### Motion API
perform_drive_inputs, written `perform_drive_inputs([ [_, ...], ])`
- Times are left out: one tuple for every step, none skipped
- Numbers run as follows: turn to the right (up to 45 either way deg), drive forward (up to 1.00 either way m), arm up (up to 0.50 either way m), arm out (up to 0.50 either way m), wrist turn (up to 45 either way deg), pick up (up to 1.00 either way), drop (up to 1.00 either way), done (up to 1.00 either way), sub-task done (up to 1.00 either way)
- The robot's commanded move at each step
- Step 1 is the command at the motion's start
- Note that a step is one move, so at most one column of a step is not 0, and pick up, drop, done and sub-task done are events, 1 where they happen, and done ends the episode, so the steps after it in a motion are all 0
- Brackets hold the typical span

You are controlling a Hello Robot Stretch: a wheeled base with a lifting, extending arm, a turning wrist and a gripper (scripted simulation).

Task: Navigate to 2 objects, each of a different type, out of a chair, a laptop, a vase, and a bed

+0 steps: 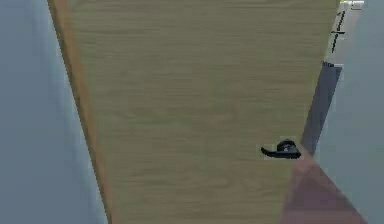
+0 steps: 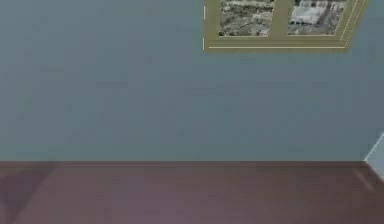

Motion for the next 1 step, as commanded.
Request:
perform_drive_inputs([
  [45.0,0.0,0.0,0.0,0.0,0.0,0.0,0.0,0.0],
])
